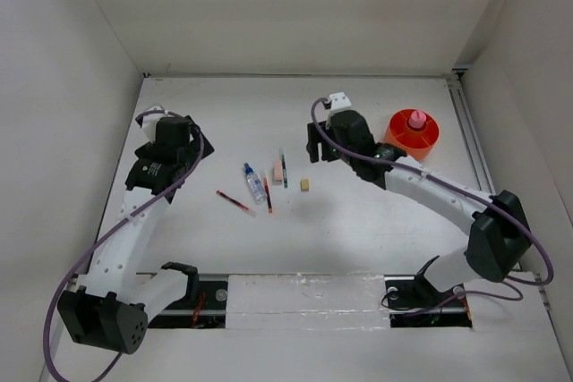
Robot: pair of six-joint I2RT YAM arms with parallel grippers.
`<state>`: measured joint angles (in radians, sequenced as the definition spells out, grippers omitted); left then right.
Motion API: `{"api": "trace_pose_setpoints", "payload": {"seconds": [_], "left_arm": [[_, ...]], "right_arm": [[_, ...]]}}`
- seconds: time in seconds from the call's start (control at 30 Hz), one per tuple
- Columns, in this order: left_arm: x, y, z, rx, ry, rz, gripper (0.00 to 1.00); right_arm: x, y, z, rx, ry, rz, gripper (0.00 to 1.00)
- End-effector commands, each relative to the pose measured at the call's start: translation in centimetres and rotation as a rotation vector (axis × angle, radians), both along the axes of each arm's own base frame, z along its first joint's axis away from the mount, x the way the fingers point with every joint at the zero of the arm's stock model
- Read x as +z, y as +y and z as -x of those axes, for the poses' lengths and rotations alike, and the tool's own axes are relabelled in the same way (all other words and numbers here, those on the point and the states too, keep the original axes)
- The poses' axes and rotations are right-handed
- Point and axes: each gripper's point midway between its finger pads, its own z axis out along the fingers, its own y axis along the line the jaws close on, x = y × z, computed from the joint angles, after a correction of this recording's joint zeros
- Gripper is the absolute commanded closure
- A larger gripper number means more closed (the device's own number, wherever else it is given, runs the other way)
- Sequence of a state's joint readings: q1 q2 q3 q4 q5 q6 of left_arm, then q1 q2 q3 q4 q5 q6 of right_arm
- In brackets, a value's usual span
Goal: Sort the stationery into containers
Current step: Pick up the stationery from the center of the board.
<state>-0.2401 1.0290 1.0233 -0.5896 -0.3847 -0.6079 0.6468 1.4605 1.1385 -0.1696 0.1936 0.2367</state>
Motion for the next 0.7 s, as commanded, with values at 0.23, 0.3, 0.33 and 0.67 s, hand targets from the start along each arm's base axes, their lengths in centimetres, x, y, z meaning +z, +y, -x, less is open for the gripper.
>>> {"api": "trace_pose_setpoints", "payload": {"seconds": [0.23,0.3,0.33,0.67], "left_arm": [[1.9,-0.4,0.2,-0.068,-0.085,0.037,0.0],[1.9,-0.6,0.2,-0.077,-0.083,0.043,0.0],[1.9,-0.6,0.2,-0.082,-0.082,0.036,0.0],[1.9,-0.7,0.3,-0.09,-0.09,0.043,0.0]], "right_arm": [[-8.3,4.2,2.9,-0.028,0.141,0.121,0.37],[-8.8,4.8,3.1,-0.025,0.157,0.125,0.38],[-9.2,5.0,3.3,-0.03,0.163,0.129,0.39],[-12.0,6.6,4.7,-0.025,0.22,0.149,0.43]]}}
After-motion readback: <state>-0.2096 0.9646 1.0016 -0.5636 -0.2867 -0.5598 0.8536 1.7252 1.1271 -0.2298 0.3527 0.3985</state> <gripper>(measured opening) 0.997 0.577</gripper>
